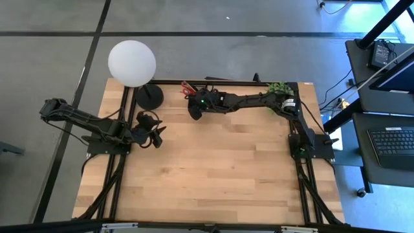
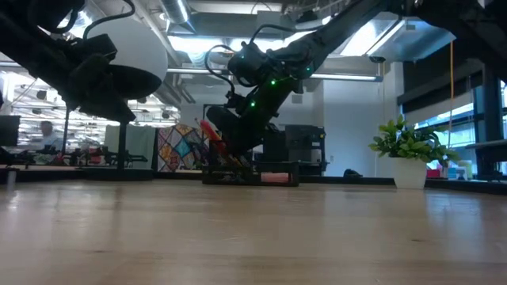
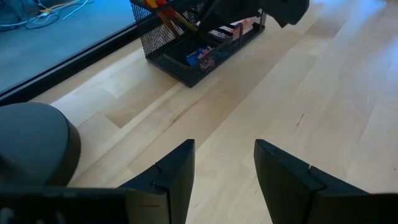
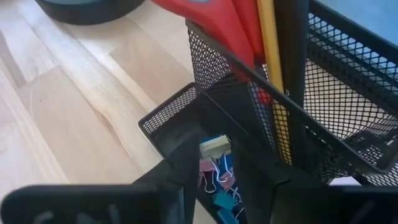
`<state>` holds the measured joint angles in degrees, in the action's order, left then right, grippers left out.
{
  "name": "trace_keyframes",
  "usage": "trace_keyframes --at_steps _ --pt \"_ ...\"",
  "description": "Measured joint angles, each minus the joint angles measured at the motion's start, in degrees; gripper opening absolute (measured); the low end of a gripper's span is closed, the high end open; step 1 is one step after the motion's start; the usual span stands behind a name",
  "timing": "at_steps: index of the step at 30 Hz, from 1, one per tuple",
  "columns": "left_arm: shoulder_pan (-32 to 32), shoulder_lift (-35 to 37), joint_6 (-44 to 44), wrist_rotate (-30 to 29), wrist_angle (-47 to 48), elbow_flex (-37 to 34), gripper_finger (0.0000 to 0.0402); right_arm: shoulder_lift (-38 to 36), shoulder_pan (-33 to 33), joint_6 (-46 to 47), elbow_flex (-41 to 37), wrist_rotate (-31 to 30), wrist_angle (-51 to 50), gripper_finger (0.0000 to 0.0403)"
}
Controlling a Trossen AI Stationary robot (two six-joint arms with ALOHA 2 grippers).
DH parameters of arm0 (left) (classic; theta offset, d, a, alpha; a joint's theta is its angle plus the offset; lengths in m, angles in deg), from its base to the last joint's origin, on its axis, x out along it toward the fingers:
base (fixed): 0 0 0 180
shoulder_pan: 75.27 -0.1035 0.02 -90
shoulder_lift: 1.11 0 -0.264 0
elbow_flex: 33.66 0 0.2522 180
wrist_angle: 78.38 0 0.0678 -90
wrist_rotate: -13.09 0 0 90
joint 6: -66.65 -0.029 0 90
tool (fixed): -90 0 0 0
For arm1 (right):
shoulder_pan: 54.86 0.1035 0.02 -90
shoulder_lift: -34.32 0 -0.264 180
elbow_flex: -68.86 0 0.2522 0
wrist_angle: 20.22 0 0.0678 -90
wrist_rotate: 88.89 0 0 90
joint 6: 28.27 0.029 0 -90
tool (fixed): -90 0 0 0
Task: Pick and place office supplies into organizer
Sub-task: Put the yellow binder clip into the black desk organizer, then return to Home Position
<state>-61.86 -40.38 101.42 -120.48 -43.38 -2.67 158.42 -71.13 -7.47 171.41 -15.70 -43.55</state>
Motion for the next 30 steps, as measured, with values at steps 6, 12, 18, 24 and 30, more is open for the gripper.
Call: trace_keyframes --at_steps 6,12,18,24,30 --pt "0.0 0.0 0.0 0.0 0.0 0.0 0.0159 0.0 0.0 0.03 0.0 -0.01 0.03 0.0098" --pt "0.0 0.0 0.0 0.01 -0.01 0.0 0.0159 0.0 0.0 1.44 0.0 -0.01 0.02 0.0098" --pt "0.0 0.0 0.01 0.01 -0.01 0.0 0.0159 0.0 0.01 1.04 -0.02 0.01 0.02 0.0099" --pt "0.0 0.0 0.01 0.0 0.0 0.0 0.0159 0.0 0.0 -0.29 -0.02 0.02 0.02 0.0103" --pt "0.0 0.0 0.46 0.02 0.0 0.0 0.0159 -0.02 0.0 0.05 -0.04 0.03 0.01 0.0135"
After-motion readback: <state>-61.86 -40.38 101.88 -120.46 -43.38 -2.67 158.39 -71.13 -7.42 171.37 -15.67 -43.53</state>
